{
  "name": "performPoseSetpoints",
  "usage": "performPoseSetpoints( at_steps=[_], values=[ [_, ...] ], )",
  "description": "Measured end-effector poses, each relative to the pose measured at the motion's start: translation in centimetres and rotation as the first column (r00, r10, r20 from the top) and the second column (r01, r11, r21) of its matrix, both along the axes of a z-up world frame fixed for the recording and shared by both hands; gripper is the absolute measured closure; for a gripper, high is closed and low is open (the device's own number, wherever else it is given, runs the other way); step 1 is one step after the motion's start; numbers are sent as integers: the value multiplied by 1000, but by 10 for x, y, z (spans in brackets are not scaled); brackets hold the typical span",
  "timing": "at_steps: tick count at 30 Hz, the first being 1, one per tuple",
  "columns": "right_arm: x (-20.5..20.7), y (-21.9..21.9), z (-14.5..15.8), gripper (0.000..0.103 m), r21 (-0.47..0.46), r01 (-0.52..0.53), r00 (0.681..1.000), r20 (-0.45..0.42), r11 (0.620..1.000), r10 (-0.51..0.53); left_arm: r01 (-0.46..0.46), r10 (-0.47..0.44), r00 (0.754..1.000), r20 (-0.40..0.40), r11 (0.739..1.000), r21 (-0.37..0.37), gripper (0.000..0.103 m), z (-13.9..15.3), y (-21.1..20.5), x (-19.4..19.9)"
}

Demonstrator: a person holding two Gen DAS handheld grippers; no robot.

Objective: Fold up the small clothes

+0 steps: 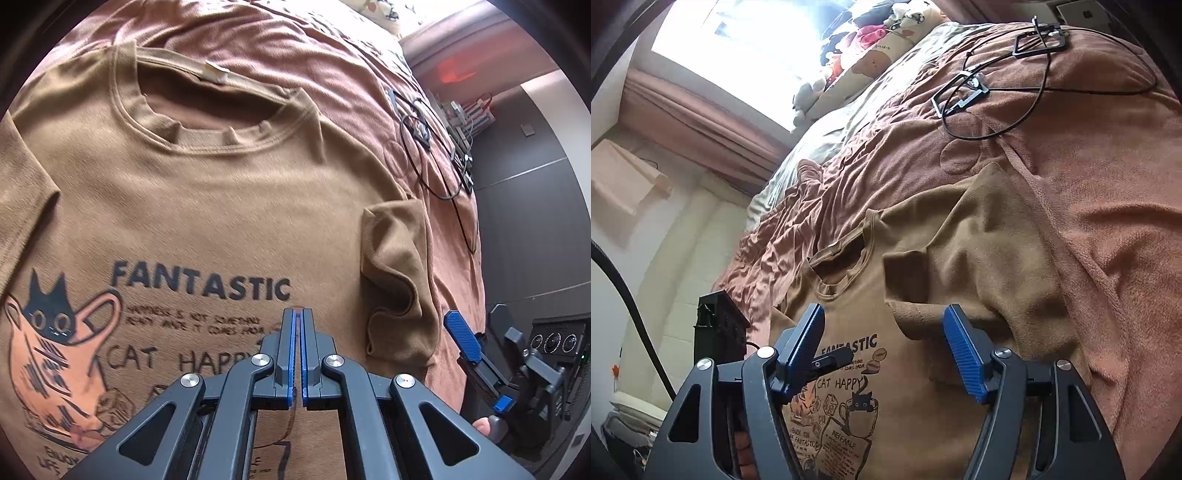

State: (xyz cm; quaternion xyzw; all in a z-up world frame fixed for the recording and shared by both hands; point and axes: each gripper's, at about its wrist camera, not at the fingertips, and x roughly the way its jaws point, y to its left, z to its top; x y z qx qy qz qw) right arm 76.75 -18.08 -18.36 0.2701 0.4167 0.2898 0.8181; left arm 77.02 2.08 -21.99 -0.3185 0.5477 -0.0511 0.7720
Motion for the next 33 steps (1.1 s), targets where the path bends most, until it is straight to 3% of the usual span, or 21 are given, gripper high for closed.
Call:
performPoseSetpoints(
  at_steps=[8, 13, 20, 32, 33],
  values=[
    [-31, -37, -13, 38, 10, 119, 990, -71, 993, -118, 57, -58, 998, -5, 998, -16, 100, 2, -32, -1],
    [-49, -60, -15, 38, 34, 196, 975, -115, 980, -191, 86, -86, 996, 11, 996, 1, 72, 7, -51, -3],
    [-76, -88, -33, 38, 86, 307, 937, -204, 948, -285, 130, -130, 992, 1, 992, 8, 72, 3, -74, 1],
    [-74, -103, -59, 49, 206, 342, 914, -301, 917, -274, 132, -132, 991, -8, 991, 34, 72, -17, -100, 14],
    [-73, -105, -60, 49, 212, 348, 911, -305, 913, -276, 131, -131, 991, -4, 990, 45, 77, -17, -102, 15]
  ],
)
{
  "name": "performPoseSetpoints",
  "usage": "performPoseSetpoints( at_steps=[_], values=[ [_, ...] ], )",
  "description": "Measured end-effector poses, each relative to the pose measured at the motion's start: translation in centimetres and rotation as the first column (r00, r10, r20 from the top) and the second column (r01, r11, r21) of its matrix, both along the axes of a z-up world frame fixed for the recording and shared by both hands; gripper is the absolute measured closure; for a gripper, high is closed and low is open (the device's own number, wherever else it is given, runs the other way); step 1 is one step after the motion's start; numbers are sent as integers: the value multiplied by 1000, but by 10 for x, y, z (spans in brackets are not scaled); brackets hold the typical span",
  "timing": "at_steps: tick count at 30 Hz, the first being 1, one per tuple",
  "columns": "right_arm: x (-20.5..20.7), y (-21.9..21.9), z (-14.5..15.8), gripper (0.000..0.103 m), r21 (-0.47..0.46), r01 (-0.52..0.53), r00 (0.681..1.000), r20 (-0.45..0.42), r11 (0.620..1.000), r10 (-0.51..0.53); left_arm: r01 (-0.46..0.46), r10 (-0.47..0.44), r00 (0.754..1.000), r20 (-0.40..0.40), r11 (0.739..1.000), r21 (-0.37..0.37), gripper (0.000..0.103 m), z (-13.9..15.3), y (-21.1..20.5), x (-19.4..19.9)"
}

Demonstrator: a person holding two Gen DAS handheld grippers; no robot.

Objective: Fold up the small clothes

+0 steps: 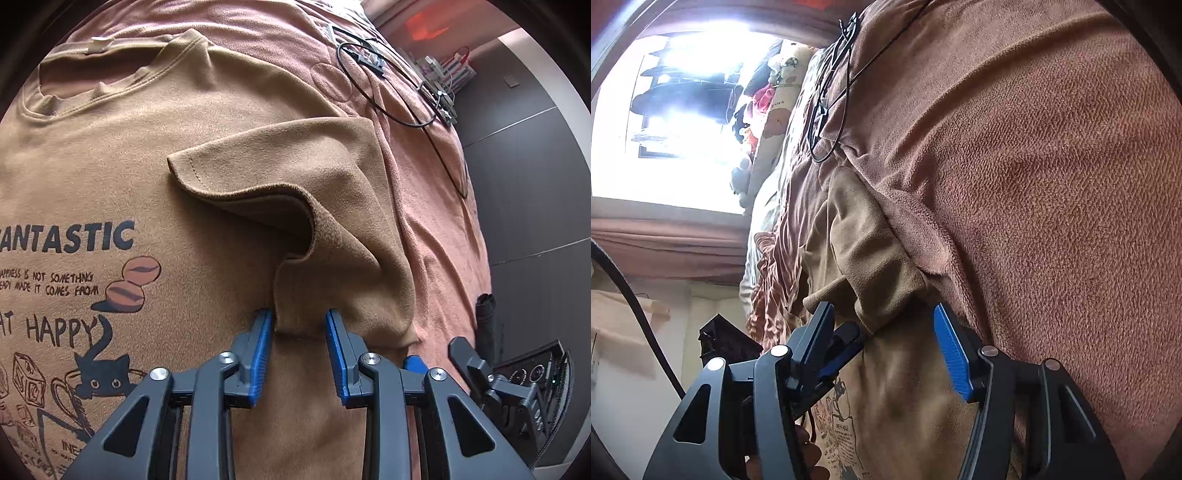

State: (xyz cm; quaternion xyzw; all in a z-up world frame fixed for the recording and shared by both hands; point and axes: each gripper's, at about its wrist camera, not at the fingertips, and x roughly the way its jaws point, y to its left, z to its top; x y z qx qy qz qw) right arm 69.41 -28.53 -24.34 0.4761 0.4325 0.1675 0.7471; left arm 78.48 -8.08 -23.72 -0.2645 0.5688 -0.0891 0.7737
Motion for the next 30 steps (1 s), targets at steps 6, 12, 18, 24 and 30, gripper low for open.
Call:
performPoseSetpoints(
  at_steps=[6, 12, 18, 24, 30],
  values=[
    [-2, -6, -9, 49, 34, 8, 1000, -9, 999, -8, -6, 6, 1000, 2, 1000, -22, 98, 5, 8, -9],
    [-6, -7, -9, 49, 64, -5, 1000, 10, 998, 4, -8, 8, 1000, 15, 999, -41, 98, 18, 21, -31],
    [-3, -3, -10, 49, 26, -12, 1000, 10, 1000, 12, 3, -5, 1000, -21, 997, -73, 98, 14, 20, -47],
    [0, 0, -12, 49, 42, -25, 1000, 3, 999, 25, 30, -35, 998, -51, 995, -93, 98, 3, 12, -51],
    [13, 6, -18, 49, 20, -33, 999, -5, 999, 33, 23, -25, 998, -49, 998, -53, 93, 6, 19, -45]
  ],
)
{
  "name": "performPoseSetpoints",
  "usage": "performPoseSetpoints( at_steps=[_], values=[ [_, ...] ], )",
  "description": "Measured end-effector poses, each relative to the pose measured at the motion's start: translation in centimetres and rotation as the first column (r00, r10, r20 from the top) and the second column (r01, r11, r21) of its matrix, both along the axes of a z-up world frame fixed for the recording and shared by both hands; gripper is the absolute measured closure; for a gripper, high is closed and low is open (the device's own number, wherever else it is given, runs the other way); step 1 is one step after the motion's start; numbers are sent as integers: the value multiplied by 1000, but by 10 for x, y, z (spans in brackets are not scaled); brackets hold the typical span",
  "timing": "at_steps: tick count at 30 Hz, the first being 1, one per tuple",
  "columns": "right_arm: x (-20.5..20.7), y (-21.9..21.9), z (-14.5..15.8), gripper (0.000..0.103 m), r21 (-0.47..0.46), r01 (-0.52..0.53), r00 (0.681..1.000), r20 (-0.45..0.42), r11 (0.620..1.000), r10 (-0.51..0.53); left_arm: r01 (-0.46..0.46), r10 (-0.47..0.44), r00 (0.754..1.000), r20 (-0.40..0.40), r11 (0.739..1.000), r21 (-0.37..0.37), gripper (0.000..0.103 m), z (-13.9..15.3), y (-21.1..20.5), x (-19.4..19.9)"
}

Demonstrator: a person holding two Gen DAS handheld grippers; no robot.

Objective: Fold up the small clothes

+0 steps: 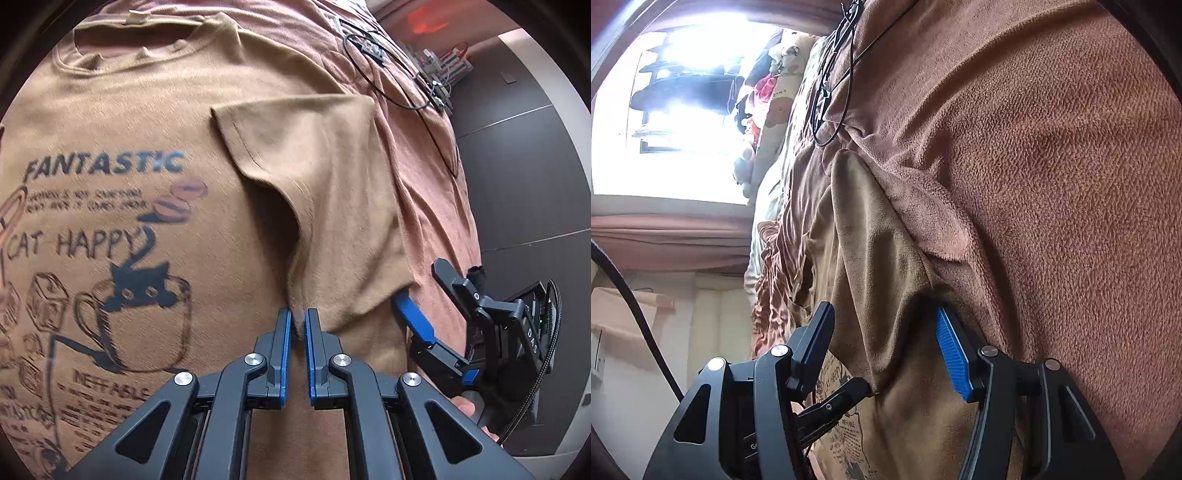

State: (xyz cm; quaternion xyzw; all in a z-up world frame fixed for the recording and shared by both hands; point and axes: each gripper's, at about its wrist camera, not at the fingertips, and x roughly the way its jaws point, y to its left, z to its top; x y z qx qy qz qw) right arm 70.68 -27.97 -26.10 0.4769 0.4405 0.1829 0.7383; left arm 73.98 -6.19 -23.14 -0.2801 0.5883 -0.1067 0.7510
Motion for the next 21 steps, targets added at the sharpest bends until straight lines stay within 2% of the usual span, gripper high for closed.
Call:
performPoseSetpoints(
  at_steps=[3, 5, 12, 18, 21],
  values=[
    [4, -3, -6, 50, -6, 25, 1000, 9, 1000, -25, -28, 27, 1000, 12, 999, 32, 83, 4, 13, 5],
    [2, -4, -6, 53, -10, 33, 999, 10, 999, -33, -46, 45, 999, 21, 997, 63, 82, 5, 22, 9],
    [-5, -4, 13, 52, -80, 34, 999, 33, 996, -32, -103, 100, 994, 40, 990, 100, 82, 3, 46, 26],
    [-5, 3, 21, 53, -226, 42, 999, 40, 973, -34, -142, 132, 988, 77, 980, 139, 82, 5, 59, 46],
    [-2, 15, 23, 61, -284, 19, 999, 37, 959, -9, -146, 131, 987, 94, 974, 175, 82, 5, 62, 57]
  ],
)
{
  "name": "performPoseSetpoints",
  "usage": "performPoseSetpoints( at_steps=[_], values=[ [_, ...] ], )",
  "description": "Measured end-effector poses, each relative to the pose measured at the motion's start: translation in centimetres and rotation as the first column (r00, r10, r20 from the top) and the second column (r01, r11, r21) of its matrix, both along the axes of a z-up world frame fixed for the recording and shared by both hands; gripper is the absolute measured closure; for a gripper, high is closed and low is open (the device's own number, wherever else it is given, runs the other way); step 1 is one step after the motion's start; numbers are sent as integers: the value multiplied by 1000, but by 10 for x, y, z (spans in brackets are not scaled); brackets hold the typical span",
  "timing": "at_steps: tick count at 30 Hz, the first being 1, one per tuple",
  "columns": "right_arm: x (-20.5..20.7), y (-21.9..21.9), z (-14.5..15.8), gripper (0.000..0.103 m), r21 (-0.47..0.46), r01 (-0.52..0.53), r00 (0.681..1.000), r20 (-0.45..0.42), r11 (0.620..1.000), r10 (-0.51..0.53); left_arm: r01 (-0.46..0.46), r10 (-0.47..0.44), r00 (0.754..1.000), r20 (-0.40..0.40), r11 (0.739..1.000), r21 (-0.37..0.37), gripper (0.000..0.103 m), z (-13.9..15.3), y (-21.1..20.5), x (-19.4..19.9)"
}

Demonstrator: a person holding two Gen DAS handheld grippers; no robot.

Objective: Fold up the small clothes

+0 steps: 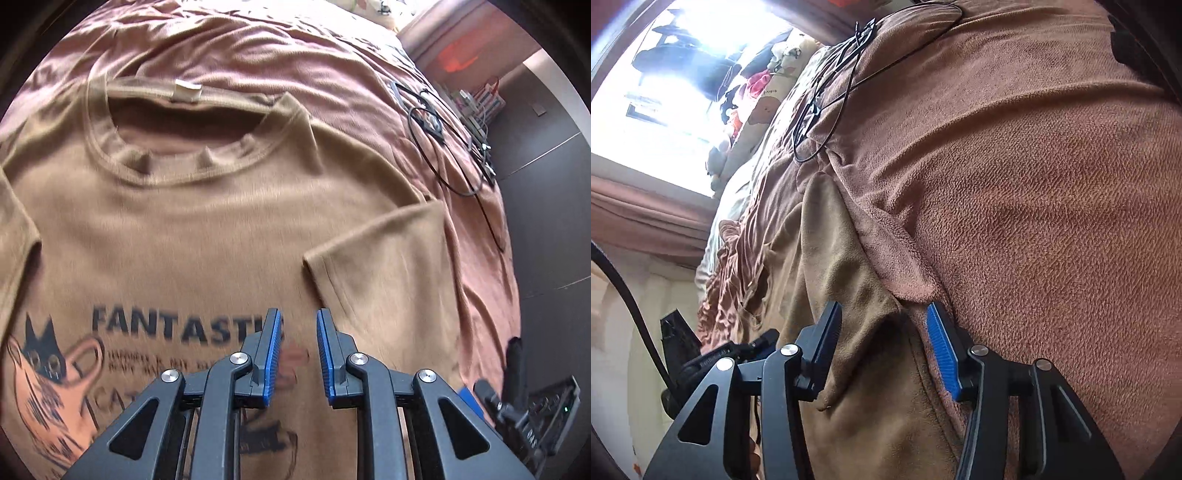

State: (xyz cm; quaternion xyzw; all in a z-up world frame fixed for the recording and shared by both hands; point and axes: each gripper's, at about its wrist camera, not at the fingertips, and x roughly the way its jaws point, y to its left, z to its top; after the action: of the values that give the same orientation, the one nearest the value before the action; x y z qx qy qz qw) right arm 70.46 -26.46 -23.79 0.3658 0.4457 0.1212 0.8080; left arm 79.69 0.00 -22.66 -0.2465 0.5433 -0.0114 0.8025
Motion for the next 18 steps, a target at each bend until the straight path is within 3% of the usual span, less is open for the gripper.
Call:
performPoseSetpoints(
  at_steps=[4, 13, 18],
  values=[
    [3, 15, 3, 70, -75, -27, 1000, -4, 997, 27, 19, -19, 1000, 7, 999, 48, 82, -2, -2, 18],
    [13, 36, 9, 77, -219, -87, 996, -9, 972, 87, 52, -58, 997, 49, 992, 111, 79, -4, -6, 35],
    [16, 43, 10, 81, -273, -106, 994, -14, 956, 106, 84, -91, 994, 67, 991, 104, 79, -6, -14, 40]
  ],
)
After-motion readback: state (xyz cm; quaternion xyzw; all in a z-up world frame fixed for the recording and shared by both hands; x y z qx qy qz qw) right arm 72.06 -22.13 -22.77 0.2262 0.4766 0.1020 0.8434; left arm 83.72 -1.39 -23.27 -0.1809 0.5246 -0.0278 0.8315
